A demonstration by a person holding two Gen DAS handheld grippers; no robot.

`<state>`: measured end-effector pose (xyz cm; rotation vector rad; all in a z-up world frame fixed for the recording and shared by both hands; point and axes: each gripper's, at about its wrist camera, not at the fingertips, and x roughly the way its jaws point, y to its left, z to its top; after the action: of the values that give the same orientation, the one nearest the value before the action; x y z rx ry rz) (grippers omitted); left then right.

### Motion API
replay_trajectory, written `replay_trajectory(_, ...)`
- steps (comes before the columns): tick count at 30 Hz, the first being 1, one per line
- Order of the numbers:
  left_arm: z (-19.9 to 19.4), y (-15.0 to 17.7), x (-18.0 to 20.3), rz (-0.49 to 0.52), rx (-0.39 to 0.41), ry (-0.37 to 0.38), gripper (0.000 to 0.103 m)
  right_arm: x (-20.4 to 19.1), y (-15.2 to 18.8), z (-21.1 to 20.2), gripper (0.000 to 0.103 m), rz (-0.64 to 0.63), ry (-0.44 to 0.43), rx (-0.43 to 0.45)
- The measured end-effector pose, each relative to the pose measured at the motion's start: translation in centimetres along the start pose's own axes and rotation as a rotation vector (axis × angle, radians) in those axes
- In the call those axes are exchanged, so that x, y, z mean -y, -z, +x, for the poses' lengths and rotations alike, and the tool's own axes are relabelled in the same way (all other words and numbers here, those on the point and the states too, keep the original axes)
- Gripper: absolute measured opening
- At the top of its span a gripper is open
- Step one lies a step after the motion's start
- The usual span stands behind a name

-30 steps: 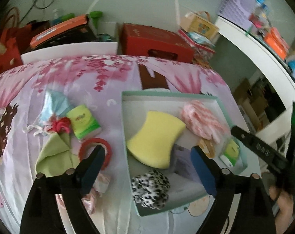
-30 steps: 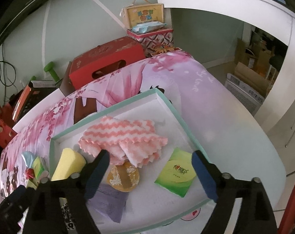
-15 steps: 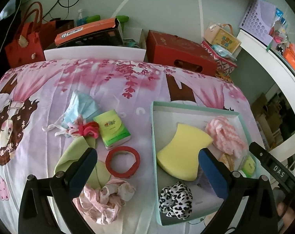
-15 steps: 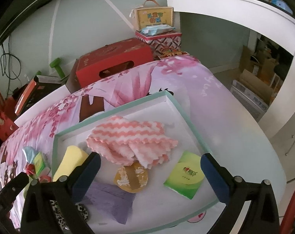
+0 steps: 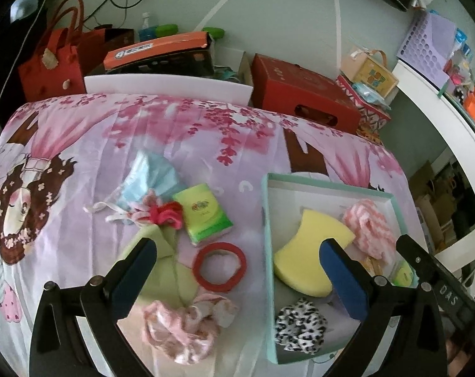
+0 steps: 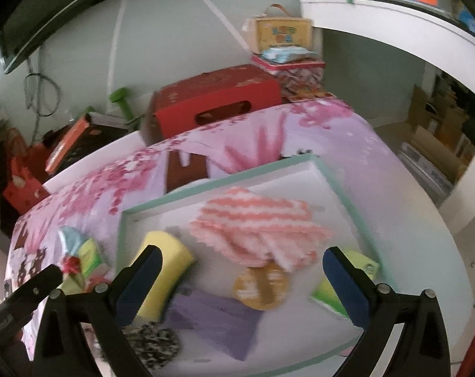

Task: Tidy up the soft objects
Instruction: 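Move both tools back over the remaining items on the bed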

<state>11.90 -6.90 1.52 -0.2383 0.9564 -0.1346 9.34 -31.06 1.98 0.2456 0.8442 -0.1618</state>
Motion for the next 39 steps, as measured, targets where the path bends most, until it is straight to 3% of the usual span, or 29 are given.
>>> replay_trajectory(7,-1.4,-1.3,-4.5,-0.063,0.03,-0.057,0.103,-5.9,0.7,0.2,0.103,-0.1,-0.146,-0.004)
replay_trajectory(16,-2.5,-1.6,-11.6,-0.201,0.012,-0.128,0.103,-12.1,1.9,0.5,0.103,-0.216,-0.234,-0.005)
replay_trajectory(25,-2.0,-1.2,-13.2,-0.24,-0.032,-0.144,0.103,-15.9,2.9,1.7,0.103,-0.31,-0.282,-0.026)
replay_trajectory(31,0.0,-0.7,-13.5,-0.244,-0.109,-0.151,0.103,-17.4,4.3,3.5,0.103,-0.353,-0.297,-0.095)
replay_trajectory(39,3.0,0.7,-14.8,-0.341,-0.218,-0.104,0.103,-17.6,5.7,6.2,0.089,-0.357,-0.298,-0.199)
